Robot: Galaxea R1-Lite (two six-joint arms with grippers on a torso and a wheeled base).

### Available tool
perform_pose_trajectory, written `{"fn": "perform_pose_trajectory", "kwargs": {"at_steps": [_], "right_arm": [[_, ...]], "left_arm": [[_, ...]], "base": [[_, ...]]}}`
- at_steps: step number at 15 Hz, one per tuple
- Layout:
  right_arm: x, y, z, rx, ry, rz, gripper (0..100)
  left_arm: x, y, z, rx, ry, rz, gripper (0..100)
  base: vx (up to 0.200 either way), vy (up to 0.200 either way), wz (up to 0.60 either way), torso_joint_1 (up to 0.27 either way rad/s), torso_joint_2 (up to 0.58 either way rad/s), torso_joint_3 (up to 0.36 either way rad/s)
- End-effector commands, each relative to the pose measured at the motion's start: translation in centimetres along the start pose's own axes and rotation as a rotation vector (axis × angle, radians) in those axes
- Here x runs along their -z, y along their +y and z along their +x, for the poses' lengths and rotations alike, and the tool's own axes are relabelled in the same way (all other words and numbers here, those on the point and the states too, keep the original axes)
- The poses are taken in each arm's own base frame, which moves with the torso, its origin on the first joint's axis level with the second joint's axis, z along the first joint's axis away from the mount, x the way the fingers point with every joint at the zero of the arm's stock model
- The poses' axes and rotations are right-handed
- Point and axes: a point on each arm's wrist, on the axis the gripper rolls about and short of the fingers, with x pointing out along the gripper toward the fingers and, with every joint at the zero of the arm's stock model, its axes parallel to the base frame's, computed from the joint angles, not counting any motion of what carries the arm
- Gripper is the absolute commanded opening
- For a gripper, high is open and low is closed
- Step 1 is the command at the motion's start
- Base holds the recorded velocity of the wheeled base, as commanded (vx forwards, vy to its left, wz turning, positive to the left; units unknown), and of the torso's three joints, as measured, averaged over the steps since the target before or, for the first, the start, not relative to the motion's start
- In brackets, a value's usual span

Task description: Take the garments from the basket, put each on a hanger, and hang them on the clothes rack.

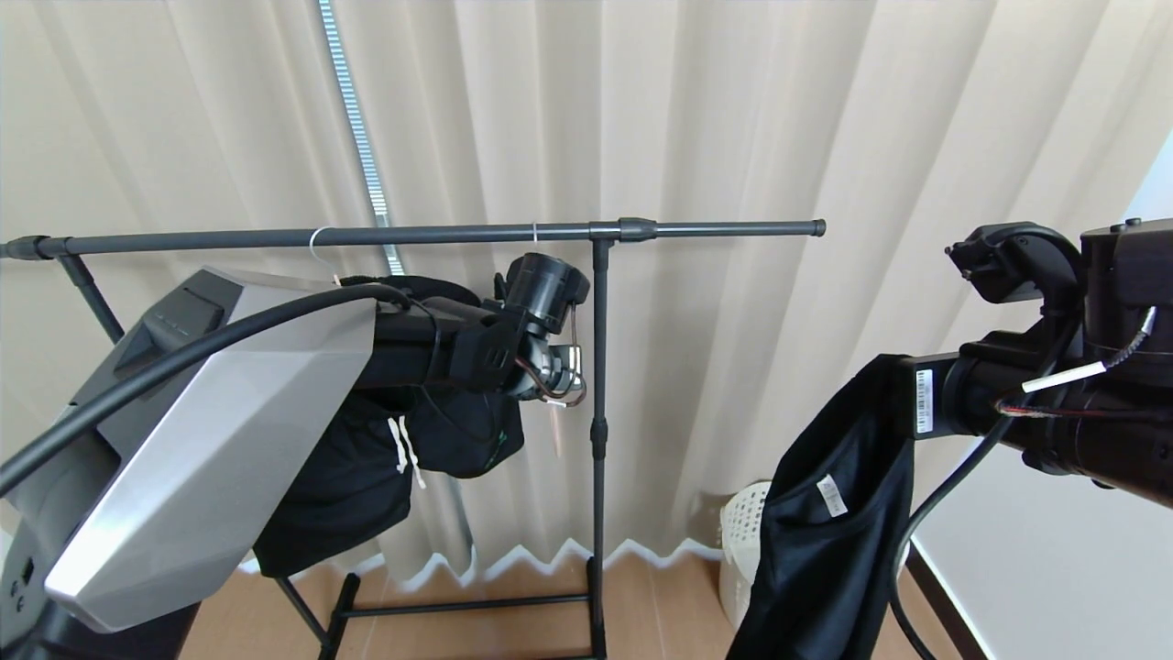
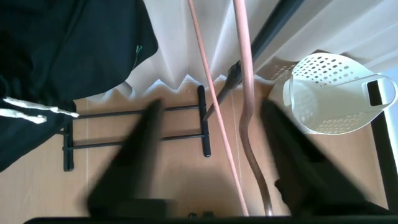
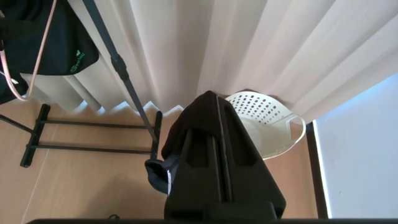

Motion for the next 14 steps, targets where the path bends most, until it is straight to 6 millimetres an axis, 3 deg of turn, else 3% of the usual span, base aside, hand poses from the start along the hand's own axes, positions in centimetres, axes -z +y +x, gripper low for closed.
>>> {"fn": "perform_pose_trajectory", "kwargs": {"at_steps": [1,3,10,14], "right_arm": [[0.0,0.0,0.0,0.000,0.000,0.000,0],[0.1,0.0,0.0,0.000,0.001,-0.001,0],[0.1,0.0,-0.1,0.000,0.001,-0.004,0],[0.2,0.0,0.0,0.001,0.007,-0.006,0]], "left_arm": [[0.0,0.0,0.0,-0.006,0.000,0.000,0],[-0.1,0.2,-0.3,-0.007,-0.003,-0.002,0],[-1.6,1.5,-4.6,0.007,-0.037,-0.010,0],[-1.3,1.9,-6.9,0.023,-0.037,0.000,0]], "base": [[0.000,0.000,0.00,0.000,0.00,0.000],[0.000,0.000,0.00,0.000,0.00,0.000],[0.000,0.000,0.00,0.000,0.00,0.000],[0.000,0.000,0.00,0.000,0.00,0.000]]}}
